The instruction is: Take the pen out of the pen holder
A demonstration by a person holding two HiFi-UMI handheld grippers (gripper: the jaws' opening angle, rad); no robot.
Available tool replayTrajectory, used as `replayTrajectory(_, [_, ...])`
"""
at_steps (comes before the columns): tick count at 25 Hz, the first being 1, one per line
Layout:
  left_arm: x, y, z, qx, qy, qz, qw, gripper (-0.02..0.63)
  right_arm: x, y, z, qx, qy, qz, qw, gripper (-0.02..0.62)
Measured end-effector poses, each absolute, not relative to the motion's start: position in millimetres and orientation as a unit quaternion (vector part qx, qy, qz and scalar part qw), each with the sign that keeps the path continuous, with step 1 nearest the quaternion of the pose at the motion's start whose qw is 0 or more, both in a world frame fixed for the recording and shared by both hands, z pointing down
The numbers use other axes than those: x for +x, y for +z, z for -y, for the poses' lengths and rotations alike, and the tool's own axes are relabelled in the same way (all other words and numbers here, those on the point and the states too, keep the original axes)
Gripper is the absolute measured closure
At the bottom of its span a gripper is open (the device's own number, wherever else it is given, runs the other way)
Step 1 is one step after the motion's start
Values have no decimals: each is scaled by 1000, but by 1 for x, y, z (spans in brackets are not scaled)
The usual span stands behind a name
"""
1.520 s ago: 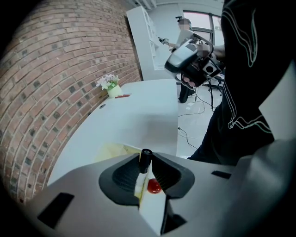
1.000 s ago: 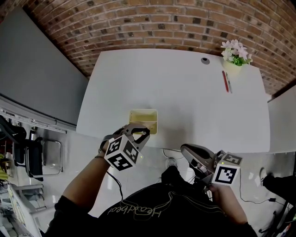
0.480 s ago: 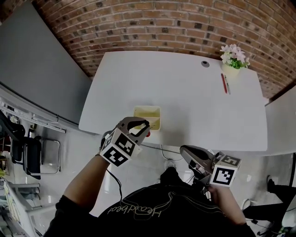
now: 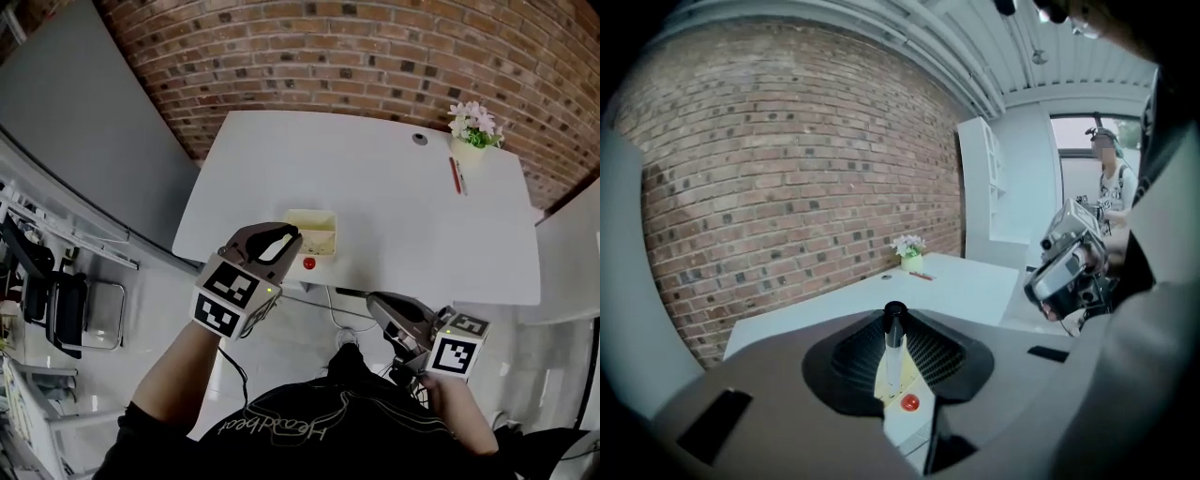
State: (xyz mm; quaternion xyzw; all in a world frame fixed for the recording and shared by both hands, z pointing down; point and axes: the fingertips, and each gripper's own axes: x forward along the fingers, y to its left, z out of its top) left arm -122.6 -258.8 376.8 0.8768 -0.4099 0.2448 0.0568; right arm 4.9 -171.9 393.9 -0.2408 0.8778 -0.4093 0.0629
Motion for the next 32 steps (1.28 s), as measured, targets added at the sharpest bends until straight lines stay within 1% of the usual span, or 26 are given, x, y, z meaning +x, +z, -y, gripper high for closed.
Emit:
replayTrajectory(7, [-128, 338, 218, 883, 196, 421, 62, 532, -10, 378, 147, -232, -382, -893, 61, 592])
replayTrajectory(11, [-133, 321, 189, 890, 161, 419, 78, 532, -18, 369, 134, -231, -363, -901, 57, 592])
replayTrajectory(19, [-130, 303, 137, 909, 90, 376, 154, 532, -25, 346, 117, -233, -317, -918, 55, 592])
replayTrajectory(32, [-121, 320, 107, 902, 17, 334, 272, 532, -17, 327, 113, -250, -275, -926, 70, 592])
